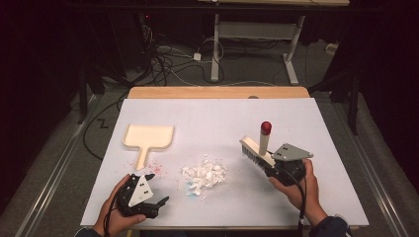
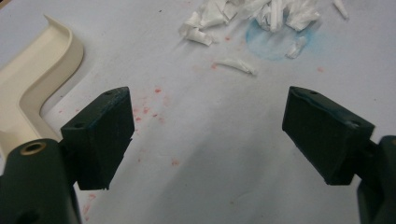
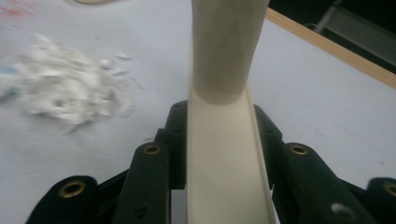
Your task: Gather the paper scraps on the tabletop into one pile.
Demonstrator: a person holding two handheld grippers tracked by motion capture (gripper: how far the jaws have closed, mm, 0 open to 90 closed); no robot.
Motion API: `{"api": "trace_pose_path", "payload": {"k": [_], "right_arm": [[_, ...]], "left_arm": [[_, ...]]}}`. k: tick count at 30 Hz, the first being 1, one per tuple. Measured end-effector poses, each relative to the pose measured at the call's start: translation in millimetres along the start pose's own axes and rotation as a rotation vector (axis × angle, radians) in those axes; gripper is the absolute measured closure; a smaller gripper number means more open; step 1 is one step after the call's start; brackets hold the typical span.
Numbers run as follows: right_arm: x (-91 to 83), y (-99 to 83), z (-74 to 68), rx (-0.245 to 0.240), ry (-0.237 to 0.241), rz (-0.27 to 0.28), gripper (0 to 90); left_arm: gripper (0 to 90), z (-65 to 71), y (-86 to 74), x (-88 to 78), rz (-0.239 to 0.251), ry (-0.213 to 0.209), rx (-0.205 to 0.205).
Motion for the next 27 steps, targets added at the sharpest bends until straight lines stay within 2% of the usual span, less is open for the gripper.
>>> {"api": "trace_pose_path", "payload": {"k": [1, 3, 6, 8, 13, 16, 19, 22, 27], "right_arm": [[6.6, -1.3, 0.3, -0.009, -0.033, -0.016, 67.8], [19.4, -3.3, 0.2, 0.008, -0.062, -0.035, 67.8], [32.9, -1.6, -6.0, 0.023, -0.067, -0.031, 67.8], [39.5, 3.1, -14.5, 0.007, -0.069, -0.029, 67.8], [55.9, 17.0, -42.2, -0.018, -0.019, -0.014, 67.8], [66.9, 26.3, -57.3, -0.002, 0.015, 0.004, 67.7], [75.9, 32.7, -71.3, -0.026, 0.039, 0.009, 67.6], [78.1, 37.3, -79.5, -0.027, 0.068, 0.019, 67.6], [75.2, 43.2, -90.0, -0.019, 0.147, 0.060, 67.8]], "left_arm": [[16.1, 0.1, -0.1, 0.0, 0.000, 0.000, -0.001], [16.1, 0.1, -0.2, 0.4, -0.002, 0.001, -0.001], [16.1, 0.1, -0.1, 0.3, -0.001, 0.001, -0.002], [16.1, 0.1, -0.2, 0.7, -0.001, 0.000, -0.005], [16.1, 0.3, 0.0, 0.4, -0.001, 0.000, -0.006], [16.1, 0.6, 0.1, 0.3, 0.002, 0.000, -0.011], [16.1, 0.2, -0.4, -0.1, 0.007, -0.001, -0.016], [16.1, -0.6, -1.0, -0.4, 0.006, -0.003, -0.017], [16.1, -0.2, -0.5, -0.8, 0.012, -0.004, -0.018]]}}
Point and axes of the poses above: each handheld gripper's, and its own axes: x roughly forward along the jaws, y roughly out of its top, z roughly to its right, the point moved 2 cm from there along x, roughly forward along the jaws, and after that the axes turned 4 degrees about y, right-handed, at the moved point
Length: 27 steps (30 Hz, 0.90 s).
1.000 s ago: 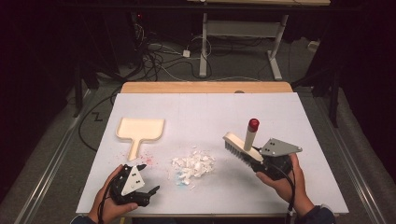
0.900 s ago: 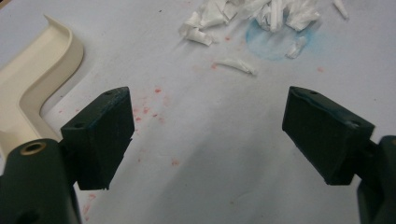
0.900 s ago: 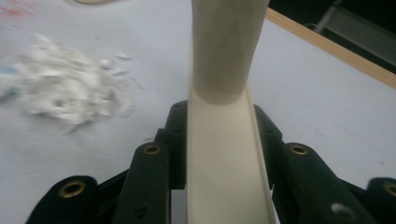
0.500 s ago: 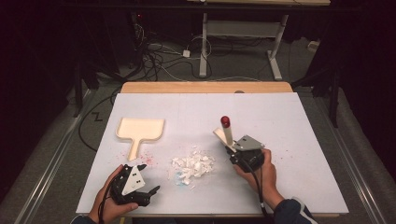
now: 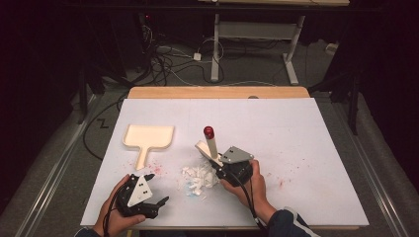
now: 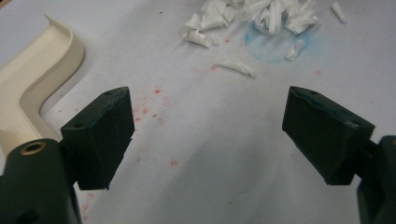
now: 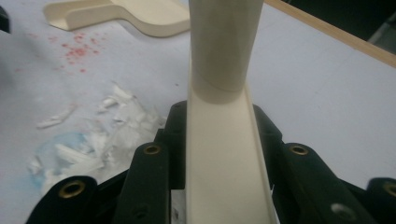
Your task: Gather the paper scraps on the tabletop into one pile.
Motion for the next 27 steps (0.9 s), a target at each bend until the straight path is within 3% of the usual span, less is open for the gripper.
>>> {"api": "trace_pose_path", "payload": {"k": [4, 6, 13, 17, 19, 24, 27], "right_arm": [[0.1, 3.3, -6.6, -0.017, 0.032, 0.021, 67.8], [-2.3, 5.2, -6.6, -0.031, 0.011, 0.027, 67.8], [-26.3, 19.3, 4.0, -0.003, 0.000, 0.111, 67.8], [-43.5, 28.8, -2.1, -0.007, 0.070, 0.162, 67.8], [-48.0, 31.5, -9.7, 0.021, 0.139, 0.180, 67.8], [-45.2, 31.2, -40.2, 0.014, 0.265, 0.161, 67.8], [-37.3, 27.3, -55.9, 0.009, 0.329, 0.120, 67.8]], "left_arm": [[16.1, -0.5, 0.6, 0.3, 0.003, 0.007, 0.007], [16.1, -0.2, 0.1, -0.2, 0.000, 0.000, -0.001], [16.1, -2.5, -0.4, -2.6, 0.000, 0.011, 0.000], [16.1, -7.2, -1.1, -7.6, 0.011, 0.037, -0.010], [16.1, -11.6, -2.3, -14.0, 0.025, 0.062, -0.023], [15.8, -27.9, -8.8, -33.8, 0.092, 0.145, -0.095], [15.8, -31.0, -11.5, -37.2, 0.100, 0.155, -0.130]]}}
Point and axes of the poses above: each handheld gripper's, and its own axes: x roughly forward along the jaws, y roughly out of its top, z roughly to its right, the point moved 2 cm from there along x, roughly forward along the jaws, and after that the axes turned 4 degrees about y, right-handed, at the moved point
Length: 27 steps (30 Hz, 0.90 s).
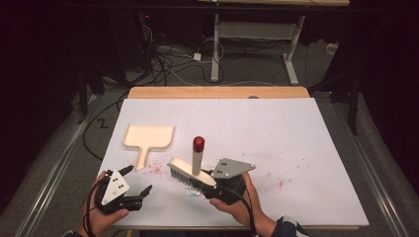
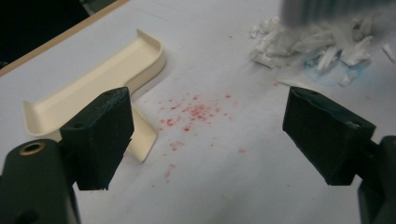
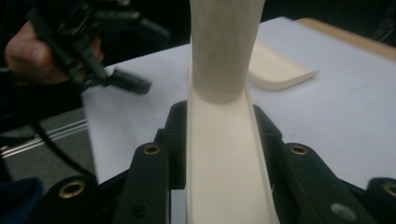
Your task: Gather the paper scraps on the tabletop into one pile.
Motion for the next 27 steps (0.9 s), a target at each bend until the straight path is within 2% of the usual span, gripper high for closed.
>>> {"api": "trace_pose_path", "payload": {"k": [2, 3, 5, 9, 11, 15, 17, 19, 21, 27], "right_arm": [[9.6, -5.3, -5.6, 0.011, 0.036, -0.024, 67.8], [13.4, -7.9, -7.4, 0.008, 0.040, -0.036, 67.8], [20.0, -13.6, -9.6, 0.006, 0.050, -0.062, 67.8], [28.7, -24.8, -9.8, 0.013, 0.043, -0.096, 67.8], [30.8, -29.2, -8.0, -0.007, 0.022, -0.107, 67.8], [24.1, -30.1, 4.1, -0.025, -0.035, -0.112, 67.8], [19.6, -30.6, 14.2, -0.025, -0.087, -0.111, 67.8], [15.1, -30.5, 24.1, 0.012, -0.096, -0.105, 67.8], [11.6, -28.9, 28.0, 0.023, -0.089, -0.091, 67.8], [1.4, -20.6, 23.8, -0.003, -0.066, -0.084, 67.8]], "left_arm": [[15.8, 2.0, 0.5, 0.9, -0.002, -0.004, 0.010], [15.8, 2.6, 1.2, 1.7, 0.002, -0.001, 0.032], [15.8, 4.4, 1.2, 3.1, -0.005, -0.010, 0.043], [15.8, 5.5, 1.4, 4.6, -0.010, -0.018, 0.049], [15.8, 6.9, 1.7, 5.6, -0.014, -0.024, 0.057], [15.8, 11.3, 1.9, 8.3, -0.021, -0.041, 0.069], [15.8, 13.5, 1.7, 9.9, -0.024, -0.053, 0.072], [15.8, 17.3, 1.5, 12.6, -0.039, -0.073, 0.072], [15.8, 21.1, 2.1, 14.8, -0.048, -0.082, 0.091], [15.8, 27.1, 2.5, 18.8, -0.063, -0.101, 0.110]]}}
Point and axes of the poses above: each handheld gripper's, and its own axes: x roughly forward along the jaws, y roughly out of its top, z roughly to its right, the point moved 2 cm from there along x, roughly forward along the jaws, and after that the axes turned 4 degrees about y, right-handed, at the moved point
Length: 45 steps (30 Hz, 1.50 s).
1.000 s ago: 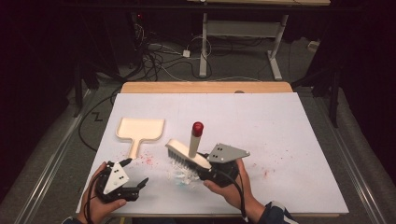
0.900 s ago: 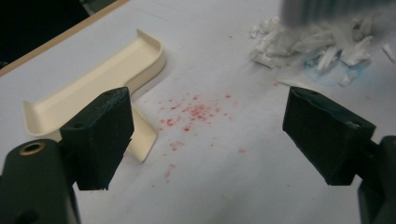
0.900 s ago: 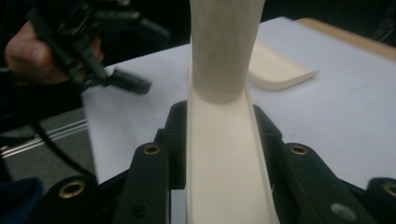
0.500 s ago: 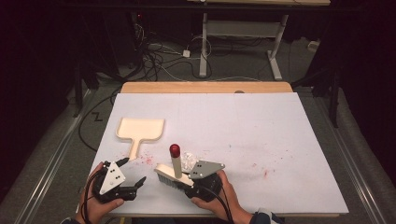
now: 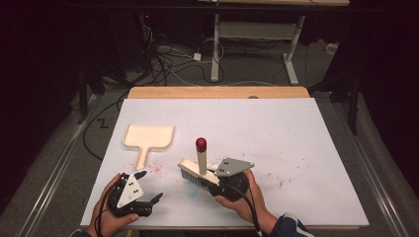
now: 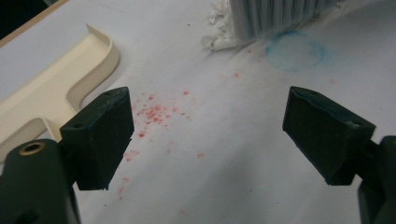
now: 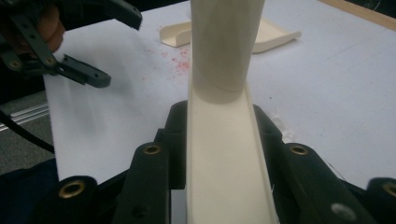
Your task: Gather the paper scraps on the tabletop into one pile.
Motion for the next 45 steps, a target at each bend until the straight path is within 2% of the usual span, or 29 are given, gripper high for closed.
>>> {"api": "trace_pose_path", "payload": {"k": [6, 8, 11, 20, 26, 28, 34, 37, 42, 45], "right_arm": [[-31.5, 11.0, 3.3, -0.009, -0.003, 0.056, 67.7], [-42.6, 13.1, 6.0, -0.025, -0.015, 0.053, 67.7], [-59.4, 11.5, 13.8, -0.014, -0.031, 0.058, 67.7], [-106.7, -15.8, 36.0, -0.024, -0.070, 0.018, 67.7], [-128.5, -39.4, 45.1, -0.026, -0.096, -0.030, 67.7], [-134.6, -44.8, 47.2, -0.027, -0.091, -0.044, 67.7], [-152.8, -60.4, 52.6, -0.025, -0.036, -0.108, 67.7], [-158.1, -68.2, 54.8, -0.006, -0.016, -0.141, 67.6], [-167.8, -80.0, 64.5, 0.047, 0.023, -0.151, 67.7], [-171.1, -86.0, 74.2, 0.075, 0.013, -0.187, 67.7]], "left_arm": [[15.8, 1.7, -0.3, 1.3, -0.004, -0.007, 0.001], [15.8, 2.5, 0.0, 1.9, -0.006, -0.010, 0.004], [15.8, 3.9, 0.3, 2.8, -0.008, -0.013, 0.007], [15.8, 6.9, 1.1, 6.3, -0.026, -0.015, 0.025], [15.8, 9.2, 2.2, 8.1, -0.034, -0.018, 0.039], [15.8, 9.5, 2.1, 8.6, -0.036, -0.019, 0.042], [15.8, 8.7, 2.2, 8.3, -0.035, -0.017, 0.041], [15.8, 9.2, 2.3, 8.1, -0.036, -0.016, 0.045], [15.8, 9.7, 2.4, 9.2, -0.044, -0.020, 0.051], [15.8, 10.4, 2.9, 10.1, -0.043, -0.023, 0.050]]}}
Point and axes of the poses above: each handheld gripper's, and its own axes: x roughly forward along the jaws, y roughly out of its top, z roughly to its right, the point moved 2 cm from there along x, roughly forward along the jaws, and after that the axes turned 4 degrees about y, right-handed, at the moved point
